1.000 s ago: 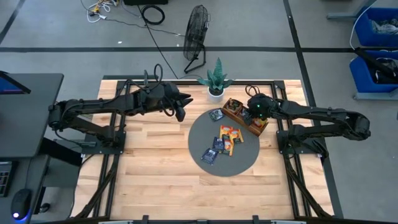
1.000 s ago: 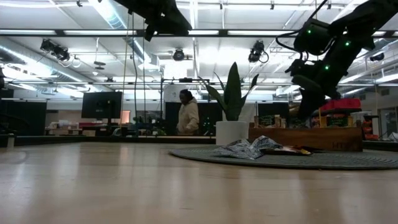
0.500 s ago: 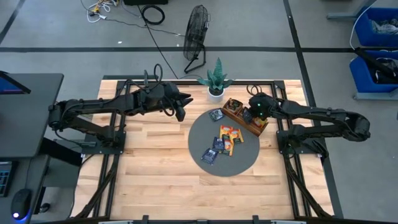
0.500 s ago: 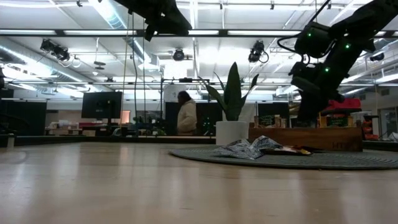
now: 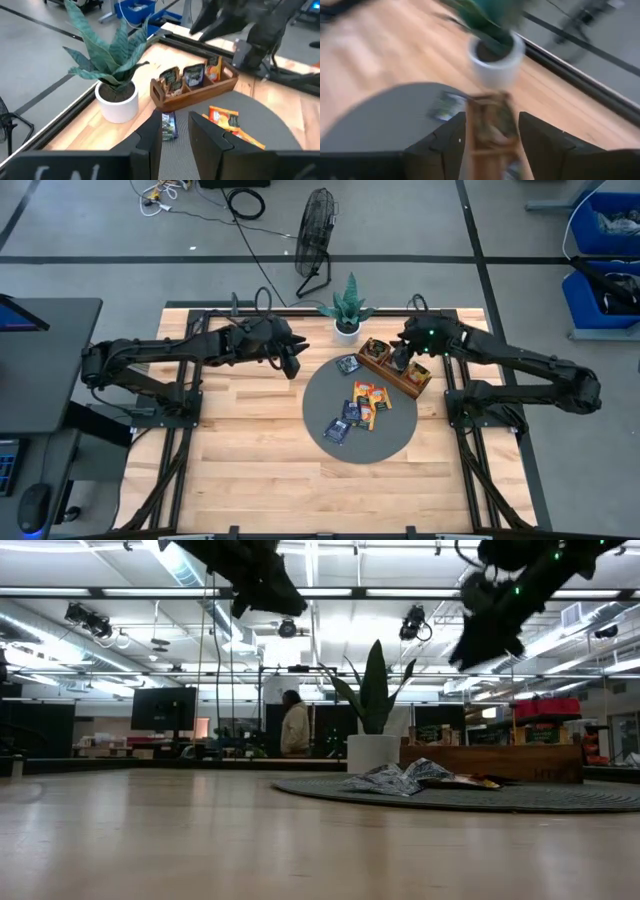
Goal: Pick & Place Tea
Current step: Put the purple tea bag into the wooden organizer
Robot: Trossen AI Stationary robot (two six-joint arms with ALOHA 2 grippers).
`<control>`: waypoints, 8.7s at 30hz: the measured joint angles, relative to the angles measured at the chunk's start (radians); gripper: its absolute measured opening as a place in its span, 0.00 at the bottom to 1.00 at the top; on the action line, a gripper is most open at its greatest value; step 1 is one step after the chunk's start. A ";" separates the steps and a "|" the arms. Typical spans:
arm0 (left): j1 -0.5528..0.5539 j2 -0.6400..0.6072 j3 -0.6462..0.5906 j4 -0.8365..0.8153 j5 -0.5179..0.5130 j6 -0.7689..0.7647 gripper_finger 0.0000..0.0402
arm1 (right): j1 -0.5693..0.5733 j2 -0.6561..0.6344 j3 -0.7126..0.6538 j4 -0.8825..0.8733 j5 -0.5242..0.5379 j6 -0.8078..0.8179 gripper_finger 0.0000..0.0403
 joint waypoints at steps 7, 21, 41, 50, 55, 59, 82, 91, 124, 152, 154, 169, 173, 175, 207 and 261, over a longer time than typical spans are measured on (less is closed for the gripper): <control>-0.001 0.042 0.000 0.002 0.029 -0.003 0.25 | 0.090 -0.002 0.085 0.000 -0.117 -0.100 0.47; -0.015 0.100 0.000 -0.022 0.117 -0.002 0.25 | 0.186 -0.001 0.099 -0.004 -0.075 -0.153 0.45; -0.154 0.290 0.000 0.103 0.295 0.253 0.44 | 0.225 0.058 0.101 -0.004 -0.123 -0.203 0.45; -0.181 0.472 0.001 0.251 0.408 0.315 0.59 | 0.235 0.058 0.101 -0.050 -0.199 -0.195 0.45; -0.200 0.538 0.000 0.359 0.412 0.370 0.55 | 0.248 0.057 0.101 -0.064 -0.216 -0.195 0.45; -0.196 0.583 0.000 0.390 0.413 0.371 0.52 | 0.257 0.057 0.101 -0.063 -0.217 -0.195 0.45; -0.201 0.741 0.001 0.487 0.464 0.390 0.49 | 0.261 0.057 0.100 -0.062 -0.216 -0.195 0.45; -0.201 0.749 0.002 0.493 0.461 0.332 0.39 | 0.261 0.057 0.100 -0.062 -0.215 -0.187 0.45; -0.117 0.477 -0.001 0.170 0.469 -0.006 0.02 | 0.268 0.057 0.100 0.101 -0.255 -0.195 0.45; 0.121 0.359 0.001 0.210 0.739 -0.732 0.01 | 0.519 0.409 0.305 0.187 0.031 -0.556 0.45; 0.121 0.359 0.001 0.211 0.740 -0.736 0.01 | 0.519 0.457 0.355 0.144 0.031 -0.593 0.45; 0.125 0.360 0.001 0.241 0.744 -0.736 0.01 | 0.518 0.605 0.497 -0.031 0.084 -0.650 0.42; 0.124 0.360 0.001 0.250 0.753 -0.735 0.01 | 0.518 0.605 0.496 -0.065 0.100 -0.640 0.34; 0.124 0.360 0.001 0.261 0.753 -0.735 0.01 | 0.518 0.605 0.496 -0.075 0.101 -0.639 0.28; 0.274 0.143 0.000 0.243 0.735 -0.475 0.13 | 0.359 0.370 0.497 -0.425 0.170 -0.109 0.00; 0.234 0.110 0.000 0.235 0.661 -0.422 0.13 | -0.120 0.225 -0.084 -0.125 -0.197 0.007 0.10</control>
